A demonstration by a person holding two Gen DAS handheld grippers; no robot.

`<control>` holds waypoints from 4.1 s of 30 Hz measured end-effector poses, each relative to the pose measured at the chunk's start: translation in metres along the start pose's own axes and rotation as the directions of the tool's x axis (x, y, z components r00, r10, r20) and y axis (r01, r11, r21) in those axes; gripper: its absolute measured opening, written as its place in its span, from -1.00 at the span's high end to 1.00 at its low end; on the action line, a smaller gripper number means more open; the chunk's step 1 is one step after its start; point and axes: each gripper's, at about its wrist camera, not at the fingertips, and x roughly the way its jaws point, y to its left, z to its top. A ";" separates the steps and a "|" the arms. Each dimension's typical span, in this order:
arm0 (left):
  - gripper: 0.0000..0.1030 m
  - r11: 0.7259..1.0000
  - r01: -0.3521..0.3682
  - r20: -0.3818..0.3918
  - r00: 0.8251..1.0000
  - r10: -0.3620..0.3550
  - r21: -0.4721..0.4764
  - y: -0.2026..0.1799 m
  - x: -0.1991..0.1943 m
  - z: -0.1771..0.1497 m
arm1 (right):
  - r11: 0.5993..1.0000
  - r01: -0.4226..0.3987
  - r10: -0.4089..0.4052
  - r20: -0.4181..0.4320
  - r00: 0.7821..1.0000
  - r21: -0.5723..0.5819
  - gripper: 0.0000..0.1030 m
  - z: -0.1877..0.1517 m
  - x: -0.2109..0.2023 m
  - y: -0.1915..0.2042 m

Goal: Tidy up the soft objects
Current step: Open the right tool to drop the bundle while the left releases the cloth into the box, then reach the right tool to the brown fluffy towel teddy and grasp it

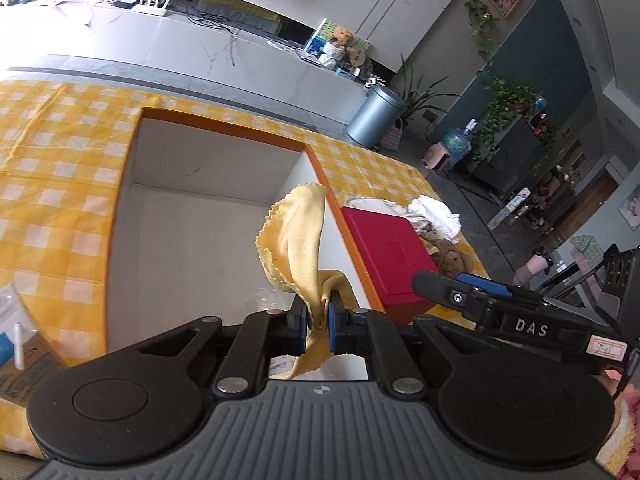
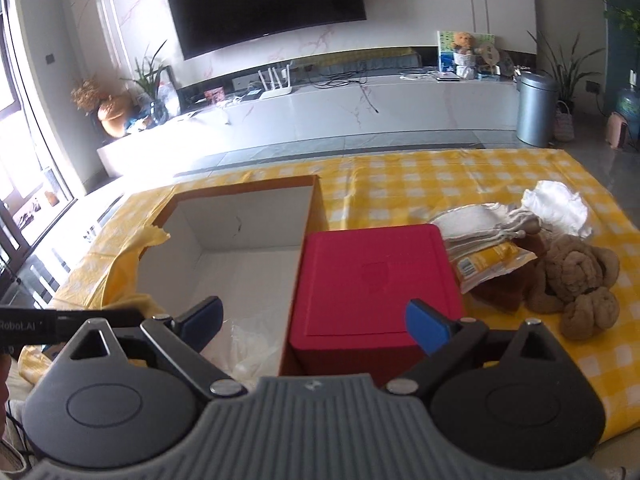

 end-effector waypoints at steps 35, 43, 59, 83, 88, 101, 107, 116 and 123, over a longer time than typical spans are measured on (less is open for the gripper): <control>-0.75 0.930 -0.283 0.180 0.953 0.245 0.235 -0.058 0.012 -0.027 | 0.999 0.019 -0.019 -0.004 1.000 0.038 -0.87 0.001 -0.002 -0.028; -0.81 0.933 -0.294 0.215 0.944 0.250 0.206 -0.060 0.009 -0.019 | 0.999 0.014 -0.015 0.002 1.000 0.044 -0.88 0.001 -0.003 -0.031; -0.91 0.919 -0.328 0.283 0.923 0.261 0.220 -0.075 -0.003 -0.008 | 0.979 0.163 -0.172 0.073 0.982 0.121 -0.91 0.017 -0.040 -0.095; -0.88 0.890 -0.250 0.051 0.967 0.250 0.382 -0.148 0.105 0.029 | 0.897 0.391 -0.357 -0.184 0.916 0.207 -0.88 0.017 0.059 -0.207; -0.88 0.884 -0.236 0.028 0.969 0.246 0.403 -0.154 0.110 0.026 | 0.829 0.547 -0.505 -0.269 0.820 0.113 -0.88 0.013 0.085 -0.228; -0.88 0.854 -0.248 0.039 0.965 0.259 0.458 -0.175 0.101 0.016 | 0.852 0.500 -0.448 -0.278 0.850 0.155 0.00 0.003 0.093 -0.246; -0.88 0.838 -0.253 0.041 0.963 0.267 0.483 -0.180 0.103 0.012 | 0.857 0.496 -0.454 -0.250 0.855 0.141 0.06 0.002 0.070 -0.238; -0.88 0.823 -0.262 0.046 0.960 0.277 0.504 -0.190 0.121 0.024 | 0.924 0.278 -0.257 -0.112 0.960 0.262 0.10 -0.004 0.013 -0.223; -0.88 0.814 -0.264 0.026 0.956 0.294 0.517 -0.194 0.147 0.034 | 0.920 0.179 -0.187 -0.011 0.982 0.350 0.10 -0.002 -0.008 -0.230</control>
